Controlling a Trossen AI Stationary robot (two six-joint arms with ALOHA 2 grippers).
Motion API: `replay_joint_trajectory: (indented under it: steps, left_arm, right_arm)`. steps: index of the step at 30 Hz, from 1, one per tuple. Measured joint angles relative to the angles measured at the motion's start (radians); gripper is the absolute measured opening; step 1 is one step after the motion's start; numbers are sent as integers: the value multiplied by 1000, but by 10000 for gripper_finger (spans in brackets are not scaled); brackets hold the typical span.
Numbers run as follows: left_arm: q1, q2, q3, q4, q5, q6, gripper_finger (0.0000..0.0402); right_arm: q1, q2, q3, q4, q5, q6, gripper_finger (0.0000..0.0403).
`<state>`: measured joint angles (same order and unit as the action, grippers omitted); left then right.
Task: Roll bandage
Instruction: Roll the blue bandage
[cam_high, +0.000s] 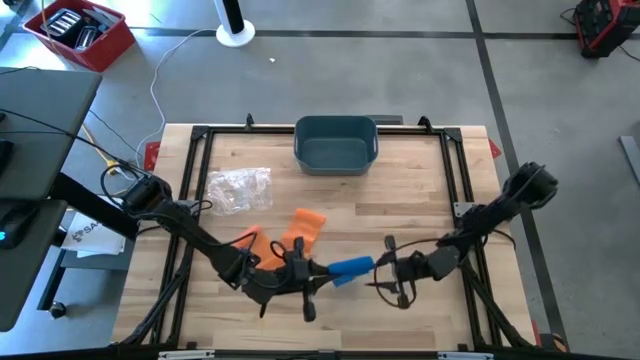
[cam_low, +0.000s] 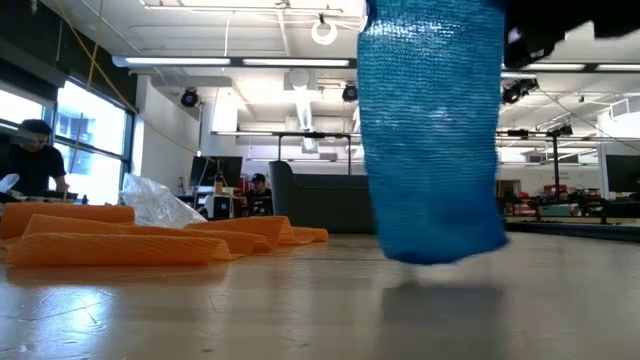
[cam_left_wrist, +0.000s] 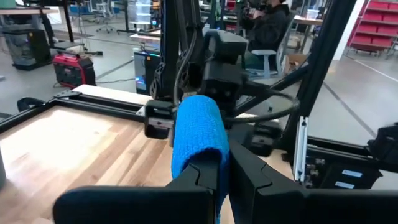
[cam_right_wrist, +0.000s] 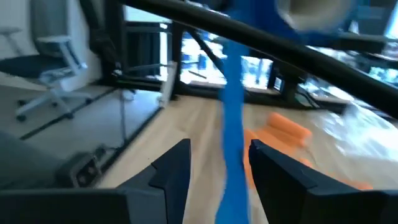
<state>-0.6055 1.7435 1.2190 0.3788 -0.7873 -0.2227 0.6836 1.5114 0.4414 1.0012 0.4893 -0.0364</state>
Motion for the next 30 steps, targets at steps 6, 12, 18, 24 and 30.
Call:
replay_joint_trajectory:
  steps: [6, 12, 18, 24, 30]
  left_arm:
    - [-20, 0, 0, 22, -3, 40, 11]
    - [-38, 0, 0, 96, -4, 108, 11]
    - [-38, 0, 0, 104, -5, 101, 12]
    - [-40, 0, 0, 192, 53, 176, 12]
    - [-62, 1, 0, 226, 222, 173, 12]
  right_arm:
    - [63, -13, 63, -27, 98, -43, 156]
    - [80, -34, 133, -34, 125, -93, 154]
    - [44, 28, 281, -178, 130, -82, 148]
    - [43, 102, 377, -208, 345, -213, 49]
    - [63, 112, 388, -204, 559, -299, 8]
